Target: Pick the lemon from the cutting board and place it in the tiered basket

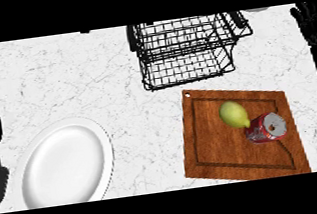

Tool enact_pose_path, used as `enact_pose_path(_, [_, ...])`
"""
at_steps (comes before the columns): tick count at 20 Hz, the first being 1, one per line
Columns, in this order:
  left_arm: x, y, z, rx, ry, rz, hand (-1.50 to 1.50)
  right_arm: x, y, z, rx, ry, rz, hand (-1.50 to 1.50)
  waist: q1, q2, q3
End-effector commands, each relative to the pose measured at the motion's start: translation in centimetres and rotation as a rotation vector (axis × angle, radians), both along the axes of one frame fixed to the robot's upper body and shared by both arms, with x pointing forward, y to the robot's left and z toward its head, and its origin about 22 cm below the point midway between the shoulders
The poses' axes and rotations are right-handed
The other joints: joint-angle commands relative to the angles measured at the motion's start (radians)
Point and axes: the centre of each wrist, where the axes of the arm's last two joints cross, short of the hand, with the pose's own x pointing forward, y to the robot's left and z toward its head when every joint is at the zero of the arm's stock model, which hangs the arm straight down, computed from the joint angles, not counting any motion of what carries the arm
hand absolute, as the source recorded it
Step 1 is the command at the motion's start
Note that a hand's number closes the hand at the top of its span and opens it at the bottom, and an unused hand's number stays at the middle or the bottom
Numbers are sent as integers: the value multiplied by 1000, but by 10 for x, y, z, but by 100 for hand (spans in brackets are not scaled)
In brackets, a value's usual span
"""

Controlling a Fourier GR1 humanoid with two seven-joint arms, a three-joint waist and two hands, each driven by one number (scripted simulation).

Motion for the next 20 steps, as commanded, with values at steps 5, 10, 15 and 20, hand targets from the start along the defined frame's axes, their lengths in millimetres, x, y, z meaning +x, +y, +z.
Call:
enact_pose_path(5, [-3, -43, -34, 65, 67, -196, 0, 21, 37, 4, 388, -28, 595, 150, 46, 23, 32])
enact_pose_path(10, [-8, -69, -49, 51, 116, -302, 0, 25, 42, -60, 594, 262, 756, -150, 69, 38, 33])
enact_pose_path(15, [-11, -81, -63, 64, 131, -313, 0, 29, 2, -68, 604, 226, 1078, -150, 51, 25, 31])
enact_pose_path(20, [-17, -86, -74, 71, 149, -304, 0, 31, -96, -22, 341, 141, 1190, -150, 36, 6, 27])
